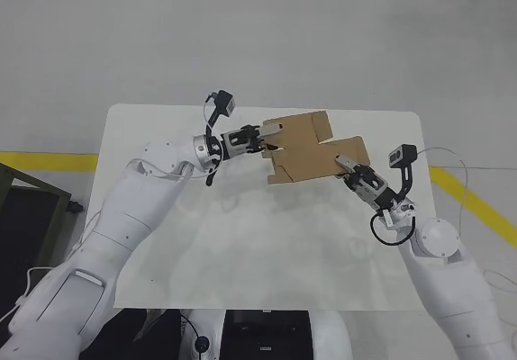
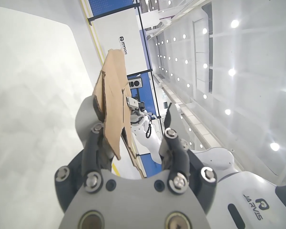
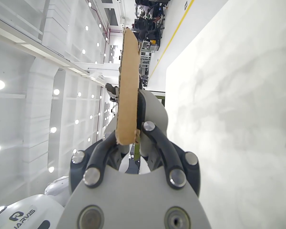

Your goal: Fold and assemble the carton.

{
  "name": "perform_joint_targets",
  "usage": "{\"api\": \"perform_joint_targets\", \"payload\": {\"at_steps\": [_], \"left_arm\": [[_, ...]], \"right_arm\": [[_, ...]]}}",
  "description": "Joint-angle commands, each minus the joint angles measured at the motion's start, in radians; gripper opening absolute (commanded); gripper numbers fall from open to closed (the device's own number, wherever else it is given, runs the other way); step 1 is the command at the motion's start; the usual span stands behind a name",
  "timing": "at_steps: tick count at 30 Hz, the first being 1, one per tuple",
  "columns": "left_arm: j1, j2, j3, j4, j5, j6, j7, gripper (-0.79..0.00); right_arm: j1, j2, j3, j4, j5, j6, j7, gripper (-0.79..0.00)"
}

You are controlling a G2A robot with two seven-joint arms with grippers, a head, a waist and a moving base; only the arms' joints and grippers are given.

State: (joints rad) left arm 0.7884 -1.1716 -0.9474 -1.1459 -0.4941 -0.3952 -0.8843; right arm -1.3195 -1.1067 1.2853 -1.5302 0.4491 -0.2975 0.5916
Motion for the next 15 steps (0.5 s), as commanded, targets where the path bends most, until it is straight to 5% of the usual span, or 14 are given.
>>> {"api": "perform_joint_targets", "payload": {"at_steps": [1,15], "left_arm": [[-0.002,-0.002,0.000,0.003,0.004,0.001,-0.002,-0.406],[-0.017,-0.019,0.007,0.030,0.019,0.013,-0.014,-0.453]], "right_arm": [[0.000,-0.001,0.001,0.000,0.000,0.003,0.001,-0.785],[-0.010,-0.004,0.007,-0.030,-0.033,0.005,0.007,-0.785]]}}
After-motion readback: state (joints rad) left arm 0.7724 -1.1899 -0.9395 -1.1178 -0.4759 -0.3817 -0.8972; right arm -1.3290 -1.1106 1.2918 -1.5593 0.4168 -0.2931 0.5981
